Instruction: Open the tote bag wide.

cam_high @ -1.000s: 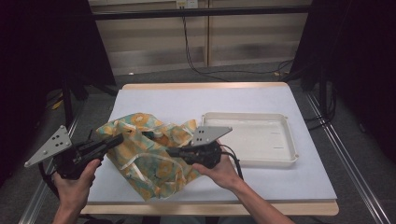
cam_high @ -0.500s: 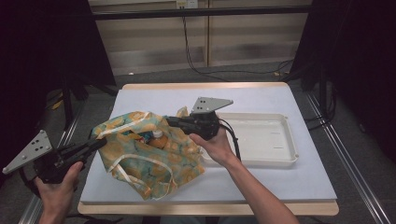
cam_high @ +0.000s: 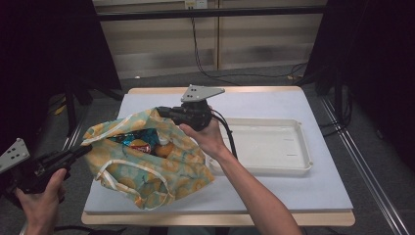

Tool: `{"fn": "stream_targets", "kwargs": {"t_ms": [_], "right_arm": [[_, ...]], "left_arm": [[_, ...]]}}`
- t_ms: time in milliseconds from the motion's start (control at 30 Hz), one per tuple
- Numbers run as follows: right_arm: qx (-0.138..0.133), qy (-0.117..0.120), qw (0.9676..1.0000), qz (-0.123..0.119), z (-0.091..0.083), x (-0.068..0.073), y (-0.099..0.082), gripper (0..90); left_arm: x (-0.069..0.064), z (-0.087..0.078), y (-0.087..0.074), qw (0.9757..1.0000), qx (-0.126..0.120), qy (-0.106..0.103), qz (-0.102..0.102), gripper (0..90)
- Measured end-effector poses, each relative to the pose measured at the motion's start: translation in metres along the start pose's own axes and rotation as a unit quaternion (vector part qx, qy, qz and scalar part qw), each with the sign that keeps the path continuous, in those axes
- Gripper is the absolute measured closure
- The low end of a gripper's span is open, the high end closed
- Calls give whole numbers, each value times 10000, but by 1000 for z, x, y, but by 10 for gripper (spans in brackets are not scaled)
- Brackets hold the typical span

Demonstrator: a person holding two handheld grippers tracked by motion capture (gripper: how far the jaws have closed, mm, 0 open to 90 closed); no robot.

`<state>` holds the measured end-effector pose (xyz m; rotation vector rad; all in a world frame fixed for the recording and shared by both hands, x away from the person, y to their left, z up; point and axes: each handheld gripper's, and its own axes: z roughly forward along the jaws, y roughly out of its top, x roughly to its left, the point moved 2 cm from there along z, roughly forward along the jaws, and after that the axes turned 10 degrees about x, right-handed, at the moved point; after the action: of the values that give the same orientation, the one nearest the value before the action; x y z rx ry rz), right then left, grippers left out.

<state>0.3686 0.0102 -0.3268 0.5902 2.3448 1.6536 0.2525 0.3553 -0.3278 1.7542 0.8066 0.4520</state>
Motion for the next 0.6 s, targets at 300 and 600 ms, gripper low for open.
{"fn": "stream_targets", "kwargs": {"t_ms": [300, 600], "right_arm": [[173, -62, 9998, 108, 19, -10, -3, 900], [417, -58, 9988, 238, 34, -20, -16, 895]], "left_arm": [[29, 15, -16, 9992, 330, 29, -241, 900], [37, 40, -39, 9959, 820, 67, -366, 900]]}}
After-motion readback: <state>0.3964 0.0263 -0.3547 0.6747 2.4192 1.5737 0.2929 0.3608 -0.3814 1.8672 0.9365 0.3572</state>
